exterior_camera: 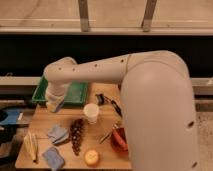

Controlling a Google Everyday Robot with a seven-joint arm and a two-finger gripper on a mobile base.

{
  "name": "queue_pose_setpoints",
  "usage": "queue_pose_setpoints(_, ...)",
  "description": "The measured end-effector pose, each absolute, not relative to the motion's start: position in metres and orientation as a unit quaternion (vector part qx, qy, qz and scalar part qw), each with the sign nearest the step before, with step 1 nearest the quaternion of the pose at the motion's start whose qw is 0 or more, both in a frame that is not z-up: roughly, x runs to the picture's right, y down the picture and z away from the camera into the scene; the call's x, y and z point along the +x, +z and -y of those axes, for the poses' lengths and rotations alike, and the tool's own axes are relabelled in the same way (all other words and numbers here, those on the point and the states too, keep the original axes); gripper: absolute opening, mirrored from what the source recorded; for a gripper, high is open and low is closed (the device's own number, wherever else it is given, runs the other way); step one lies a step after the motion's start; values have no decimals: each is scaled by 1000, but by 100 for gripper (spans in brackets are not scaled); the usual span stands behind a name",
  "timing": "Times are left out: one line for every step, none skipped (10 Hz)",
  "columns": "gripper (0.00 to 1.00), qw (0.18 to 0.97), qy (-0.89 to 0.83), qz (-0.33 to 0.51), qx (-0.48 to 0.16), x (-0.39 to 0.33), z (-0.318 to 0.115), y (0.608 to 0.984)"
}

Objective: Stack cups into tray

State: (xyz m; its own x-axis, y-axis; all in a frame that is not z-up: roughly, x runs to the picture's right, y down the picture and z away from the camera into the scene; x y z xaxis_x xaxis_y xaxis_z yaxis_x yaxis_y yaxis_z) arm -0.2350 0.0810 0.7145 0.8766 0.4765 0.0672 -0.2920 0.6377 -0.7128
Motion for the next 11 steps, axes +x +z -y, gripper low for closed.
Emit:
queue_pose_setpoints(0,896,226,114,-366,-223,-80,714)
queue_pose_setpoints(0,894,241,99,-366,-205,-79,715)
queue_pose_setpoints(0,890,263,78,-364,-179,-75,718)
queue_pose_setpoints(0,888,273,68,-363,-167,-71,719)
queue_pose_setpoints(0,886,285,53,-362,-151,-67,718)
queue_pose_setpoints(0,883,300,35,-360,-134,-60,717)
queue_pose_setpoints(0,880,310,22,-359,-126,-56,713)
queue_pose_setpoints(0,879,314,16,-358,-122,-54,710)
queue_pose_setpoints(0,877,321,9,-357,-116,-53,706)
queue_pose_setpoints(0,875,328,3,-357,-109,-55,705)
queue_pose_setpoints(0,872,335,-1,-356,-102,-57,703)
